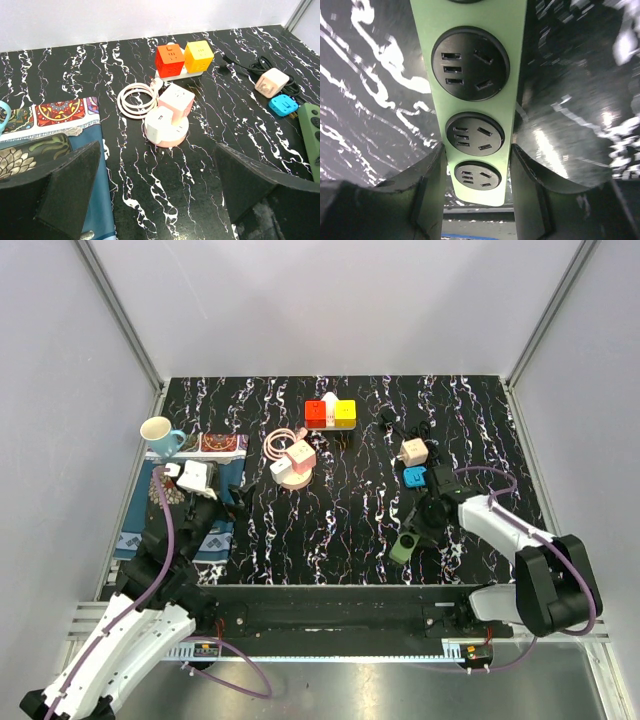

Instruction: Insert the plug

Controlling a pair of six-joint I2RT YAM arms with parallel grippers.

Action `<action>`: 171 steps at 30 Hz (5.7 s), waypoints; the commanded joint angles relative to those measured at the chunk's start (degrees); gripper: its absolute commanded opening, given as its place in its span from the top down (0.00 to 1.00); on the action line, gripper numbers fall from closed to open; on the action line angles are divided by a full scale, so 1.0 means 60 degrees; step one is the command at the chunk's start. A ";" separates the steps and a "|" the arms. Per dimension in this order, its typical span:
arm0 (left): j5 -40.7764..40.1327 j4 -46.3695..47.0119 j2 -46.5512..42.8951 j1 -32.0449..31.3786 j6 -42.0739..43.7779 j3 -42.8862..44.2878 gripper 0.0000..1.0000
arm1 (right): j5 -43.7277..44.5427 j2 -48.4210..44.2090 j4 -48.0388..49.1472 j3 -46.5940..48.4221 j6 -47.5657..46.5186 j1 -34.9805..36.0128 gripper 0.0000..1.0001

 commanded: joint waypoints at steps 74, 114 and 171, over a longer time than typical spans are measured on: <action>0.1338 0.0700 0.3371 0.0337 -0.0608 0.0376 0.01 | -0.2059 0.4648 0.2288 0.7394 -0.8453 0.0727 0.76; 0.9791 0.1637 0.7122 0.0338 -0.5296 0.3511 0.03 | -0.2442 -0.1330 0.3929 0.3596 -1.0329 0.5313 0.82; 0.4945 0.1005 0.4811 0.0031 -0.0068 0.1784 1.00 | -0.2221 -0.0672 0.1617 0.5555 -0.4621 0.5022 0.00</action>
